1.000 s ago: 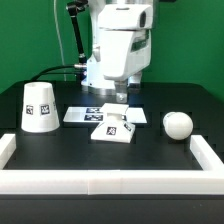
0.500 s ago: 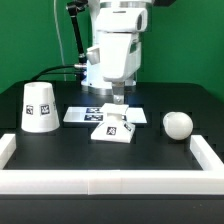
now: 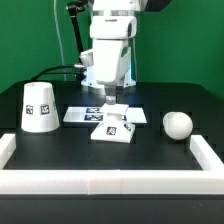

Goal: Assemble lamp

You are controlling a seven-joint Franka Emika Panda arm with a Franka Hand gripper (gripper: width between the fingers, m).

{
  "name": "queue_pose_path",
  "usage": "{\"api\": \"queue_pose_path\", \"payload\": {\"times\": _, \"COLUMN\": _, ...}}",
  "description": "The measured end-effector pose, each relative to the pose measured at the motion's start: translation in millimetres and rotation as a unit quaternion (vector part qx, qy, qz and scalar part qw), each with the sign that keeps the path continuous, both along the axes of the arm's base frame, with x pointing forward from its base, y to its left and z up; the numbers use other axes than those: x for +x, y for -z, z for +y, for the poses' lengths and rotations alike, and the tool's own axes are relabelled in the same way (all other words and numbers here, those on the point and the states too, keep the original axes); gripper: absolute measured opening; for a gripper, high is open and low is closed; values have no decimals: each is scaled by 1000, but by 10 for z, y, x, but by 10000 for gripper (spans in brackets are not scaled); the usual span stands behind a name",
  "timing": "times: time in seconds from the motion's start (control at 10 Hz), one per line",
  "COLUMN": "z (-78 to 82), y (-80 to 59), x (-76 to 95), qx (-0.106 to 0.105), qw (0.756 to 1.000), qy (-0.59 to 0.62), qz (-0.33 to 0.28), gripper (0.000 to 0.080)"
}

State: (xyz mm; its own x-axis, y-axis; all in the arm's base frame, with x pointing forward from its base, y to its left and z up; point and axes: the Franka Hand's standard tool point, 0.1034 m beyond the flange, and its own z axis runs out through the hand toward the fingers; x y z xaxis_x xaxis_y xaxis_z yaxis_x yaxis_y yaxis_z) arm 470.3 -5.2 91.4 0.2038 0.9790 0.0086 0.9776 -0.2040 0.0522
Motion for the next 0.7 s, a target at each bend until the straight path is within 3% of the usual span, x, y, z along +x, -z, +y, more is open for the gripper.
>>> {"api": "queue_pose_path", "payload": {"times": 0.3, "z": -15, "y": 11, "x": -14, "qx": 0, "qw": 1000, "qy": 0, "qz": 1, "gripper": 699}}
{"api": "queue_pose_path", "payload": {"times": 0.7, "z": -59, "y": 139, "x": -346, "qx": 1, "qw": 1000, "qy": 9, "qz": 15, "gripper": 699}}
